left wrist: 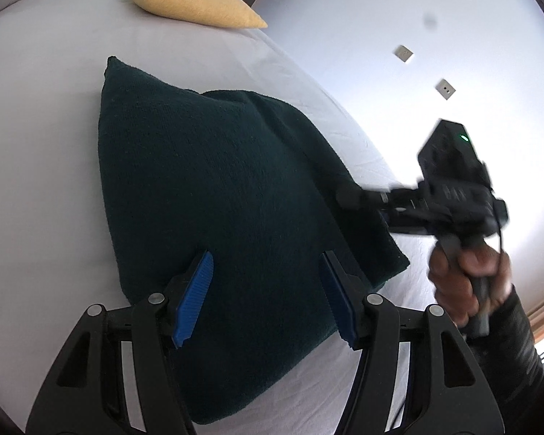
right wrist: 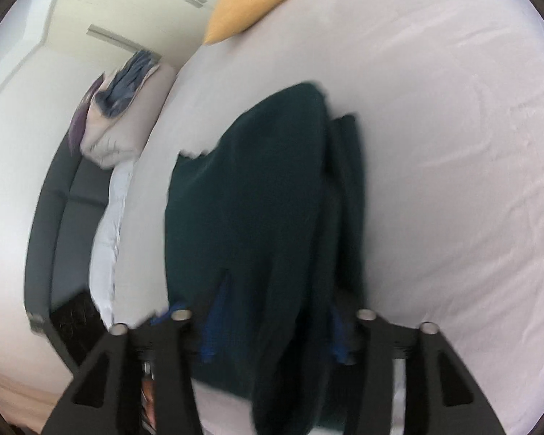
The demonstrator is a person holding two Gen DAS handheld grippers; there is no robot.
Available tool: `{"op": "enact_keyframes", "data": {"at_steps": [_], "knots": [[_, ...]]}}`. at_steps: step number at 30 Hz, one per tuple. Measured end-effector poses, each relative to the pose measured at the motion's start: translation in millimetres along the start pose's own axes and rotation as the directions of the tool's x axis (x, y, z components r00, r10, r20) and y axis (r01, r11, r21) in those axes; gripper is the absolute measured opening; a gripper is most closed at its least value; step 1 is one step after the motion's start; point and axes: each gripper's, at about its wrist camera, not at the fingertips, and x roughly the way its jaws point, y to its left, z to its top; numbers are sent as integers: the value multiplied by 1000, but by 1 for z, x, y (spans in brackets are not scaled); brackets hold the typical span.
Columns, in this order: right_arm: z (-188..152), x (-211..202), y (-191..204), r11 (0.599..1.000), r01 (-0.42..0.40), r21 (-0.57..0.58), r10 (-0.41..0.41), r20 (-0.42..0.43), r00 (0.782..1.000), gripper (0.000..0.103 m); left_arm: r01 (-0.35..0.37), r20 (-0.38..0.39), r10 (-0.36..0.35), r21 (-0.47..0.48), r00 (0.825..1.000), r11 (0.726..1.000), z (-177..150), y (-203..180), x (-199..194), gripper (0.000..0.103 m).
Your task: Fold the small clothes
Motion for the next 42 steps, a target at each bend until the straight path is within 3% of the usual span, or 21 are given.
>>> {"op": "enact_keyframes", "data": {"at_steps": [2,3,4,5,9,12,14,17,19,20,25,27,29,31,32,34,37,40,42], "knots": [[-13,4,5,1000,8,-12,-9,-22,1000,50,-3,-5,3,0,1000,1000,-2,2,5,59],[-15,6,7,999,22,-27,-23,-29,999,42,-3,-7,3,-2,1000,1000,-1,-2,7,59],[-17,7,8,997,59,-49,-60,-31,998,19,-1,-14,1,-3,1000,1000,-1,-3,5,59],[-19,7,3,995,86,-42,-88,-32,996,13,-3,-22,3,-3,1000,1000,0,-6,3,59],[-23,-15,-16,999,16,47,-16,8,1000,10,-9,-44,9,-2,999,1000,-2,-17,-3,59],[-33,-27,-19,999,-10,35,10,19,1000,10,-16,-58,16,8,998,1000,-7,-21,-6,59],[-31,-18,-13,999,-4,44,3,18,1000,10,-13,-78,14,16,997,1000,-14,-25,-2,59],[-35,-5,-35,996,-11,85,11,6,1000,9,-44,-100,51,64,994,997,-24,-29,8,59],[-31,5,-51,988,-57,141,57,8,998,7,-38,-101,44,61,994,997,-28,-25,10,59],[-30,6,-57,982,-99,161,96,21,995,7,-30,-99,36,59,994,998,-29,-23,9,59],[-30,-3,-49,985,-101,137,98,24,995,12,5,-101,-2,29,995,1000,-30,-17,2,59],[-29,-22,-47,989,-29,147,18,73,997,20,4,-99,-1,22,995,1000,-29,-16,-7,59],[-33,-44,-40,980,138,146,-158,132,979,54,-4,-70,5,17,997,1000,-26,-15,-20,59],[-37,-64,-25,959,260,111,-278,208,938,54,-24,-24,24,24,999,999,-19,-12,-36,59],[-37,-69,-15,969,231,81,-244,236,940,52,-32,-6,32,31,999,999,-12,-11,-40,59],[-32,-69,5,996,86,17,-87,259,962,47,-39,2,39,38,999,999,8,-8,-41,59],[-16,-55,21,995,-84,-50,93,230,969,38,-72,23,70,74,997,995,39,-3,-31,59],[13,-24,24,992,-126,-27,129,199,971,32,-97,5,97,54,995,994,63,12,-9,59],[35,7,16,979,-204,23,199,143,970,32,-131,-25,132,40,991,991,71,22,9,59]]}}
